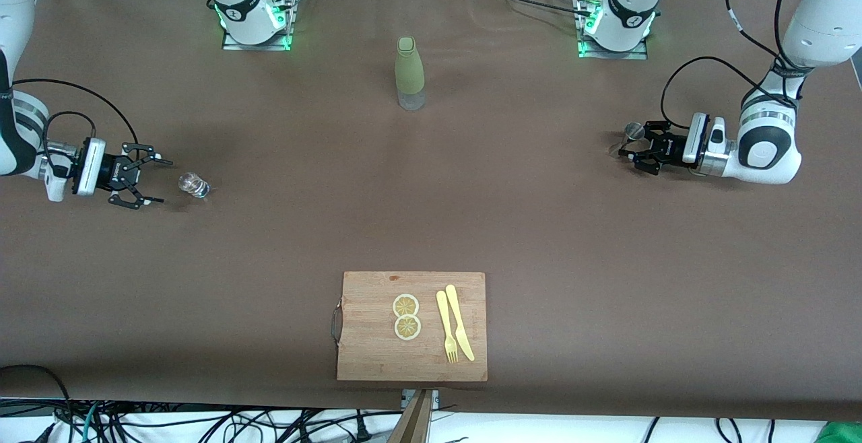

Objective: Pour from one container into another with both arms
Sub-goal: 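Grasp the steel jigger with the left gripper while the right gripper grasps the beaker, then lift the jigger with the left gripper toward the middle of the table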

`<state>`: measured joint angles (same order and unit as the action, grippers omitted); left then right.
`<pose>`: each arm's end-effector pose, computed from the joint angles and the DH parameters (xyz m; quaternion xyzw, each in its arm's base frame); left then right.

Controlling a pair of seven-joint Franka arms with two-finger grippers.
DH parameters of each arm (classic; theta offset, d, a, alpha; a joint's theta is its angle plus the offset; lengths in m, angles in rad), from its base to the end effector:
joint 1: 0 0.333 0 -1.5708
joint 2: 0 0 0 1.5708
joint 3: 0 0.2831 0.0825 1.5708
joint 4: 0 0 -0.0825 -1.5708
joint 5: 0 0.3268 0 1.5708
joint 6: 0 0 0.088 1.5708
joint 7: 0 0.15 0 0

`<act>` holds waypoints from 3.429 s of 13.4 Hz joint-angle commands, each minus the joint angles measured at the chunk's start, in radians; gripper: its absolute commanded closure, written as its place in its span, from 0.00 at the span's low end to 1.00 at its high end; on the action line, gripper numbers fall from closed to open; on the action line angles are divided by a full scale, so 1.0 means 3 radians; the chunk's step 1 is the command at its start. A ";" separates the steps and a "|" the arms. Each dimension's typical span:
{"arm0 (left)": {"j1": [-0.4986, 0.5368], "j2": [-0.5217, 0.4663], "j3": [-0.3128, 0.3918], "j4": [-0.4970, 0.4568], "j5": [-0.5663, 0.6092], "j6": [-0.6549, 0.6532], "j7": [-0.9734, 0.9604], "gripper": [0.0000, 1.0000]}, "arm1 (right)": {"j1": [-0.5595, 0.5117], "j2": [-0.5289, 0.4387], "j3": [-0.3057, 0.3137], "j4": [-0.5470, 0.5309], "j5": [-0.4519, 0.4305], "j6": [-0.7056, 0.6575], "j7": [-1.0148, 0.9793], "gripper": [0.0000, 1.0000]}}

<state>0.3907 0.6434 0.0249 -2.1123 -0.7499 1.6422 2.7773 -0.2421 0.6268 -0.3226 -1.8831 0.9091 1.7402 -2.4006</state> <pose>0.3817 0.0633 0.1062 0.5020 -0.6508 0.3017 0.4832 0.4700 -0.1769 0.1558 -0.7149 -0.5553 -0.2588 0.3369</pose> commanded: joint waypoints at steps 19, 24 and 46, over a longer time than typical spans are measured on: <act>0.0007 -0.0104 0.0060 -0.0005 -0.0118 -0.0182 0.0780 1.00 | -0.0124 0.0590 0.0012 0.0039 0.0922 -0.0524 -0.1222 0.00; -0.0156 -0.0335 -0.0225 0.0086 -0.0286 -0.0192 0.0265 1.00 | -0.0103 0.0631 0.0093 0.0044 0.1019 -0.0529 -0.1233 0.00; -0.2978 0.0427 -0.0702 0.1574 -0.2920 0.2292 -0.2410 1.00 | -0.0037 0.0749 0.0268 0.0136 0.1116 -0.0534 -0.1197 0.63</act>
<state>-0.4486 0.7111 -0.2015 -1.7454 -1.5883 2.2830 2.0861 -0.2529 0.8325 -0.2420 -1.8634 1.2162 1.5971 -2.7193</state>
